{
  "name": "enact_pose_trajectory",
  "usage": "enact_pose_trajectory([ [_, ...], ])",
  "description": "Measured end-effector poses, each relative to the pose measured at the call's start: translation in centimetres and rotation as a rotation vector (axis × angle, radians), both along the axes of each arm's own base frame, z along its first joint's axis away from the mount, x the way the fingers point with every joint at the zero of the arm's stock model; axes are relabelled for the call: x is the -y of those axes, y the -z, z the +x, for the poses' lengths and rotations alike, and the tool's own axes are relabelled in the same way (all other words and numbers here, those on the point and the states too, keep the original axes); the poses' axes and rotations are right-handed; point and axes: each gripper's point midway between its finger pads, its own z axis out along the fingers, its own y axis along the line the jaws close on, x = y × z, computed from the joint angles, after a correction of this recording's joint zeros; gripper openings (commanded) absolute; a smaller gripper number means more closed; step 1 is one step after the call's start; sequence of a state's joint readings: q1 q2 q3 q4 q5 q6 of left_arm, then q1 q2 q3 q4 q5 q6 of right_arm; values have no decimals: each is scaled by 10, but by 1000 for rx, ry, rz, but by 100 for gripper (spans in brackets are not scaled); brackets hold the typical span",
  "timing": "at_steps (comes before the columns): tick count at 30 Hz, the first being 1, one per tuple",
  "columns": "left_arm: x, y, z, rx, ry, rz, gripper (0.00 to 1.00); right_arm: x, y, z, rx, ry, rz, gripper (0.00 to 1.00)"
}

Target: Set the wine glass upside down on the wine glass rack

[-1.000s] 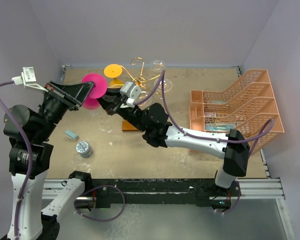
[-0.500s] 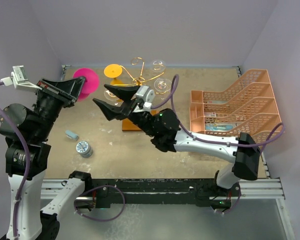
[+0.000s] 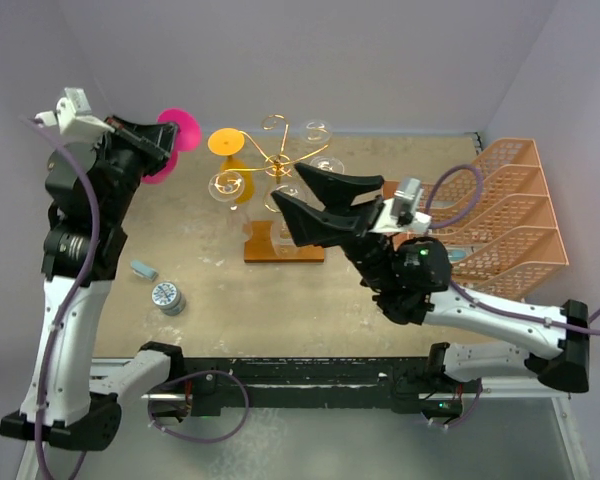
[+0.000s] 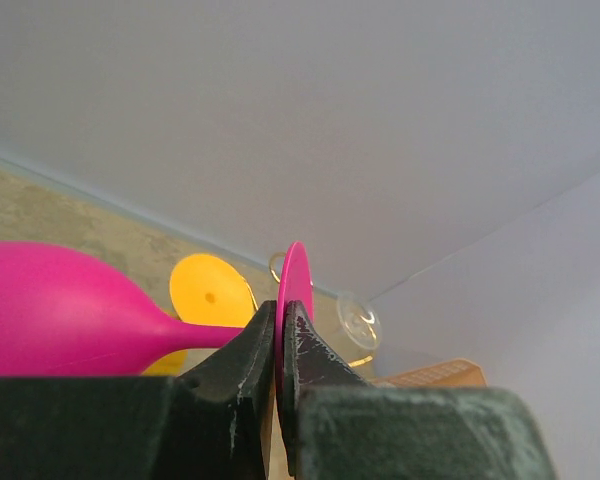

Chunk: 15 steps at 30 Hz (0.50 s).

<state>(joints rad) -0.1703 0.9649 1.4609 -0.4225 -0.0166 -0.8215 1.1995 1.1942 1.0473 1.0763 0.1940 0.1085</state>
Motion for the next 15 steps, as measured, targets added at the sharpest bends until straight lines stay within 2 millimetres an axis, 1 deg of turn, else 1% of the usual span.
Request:
enact_pose_trajectory([
  [4,3,6,39,-26,-19,34,0,36,-12,-6,-24,25,54,66],
  [7,9,16,74,-44,-15,48,0,52,-17,-8,-39,35,80,66],
  [10,16,30,106,-60,-6,55,0,60,-15,-10,-56,32,88,66],
  [15,33,46,145,-48,49,58,0,62,-3,-10,-93,14,71,66],
])
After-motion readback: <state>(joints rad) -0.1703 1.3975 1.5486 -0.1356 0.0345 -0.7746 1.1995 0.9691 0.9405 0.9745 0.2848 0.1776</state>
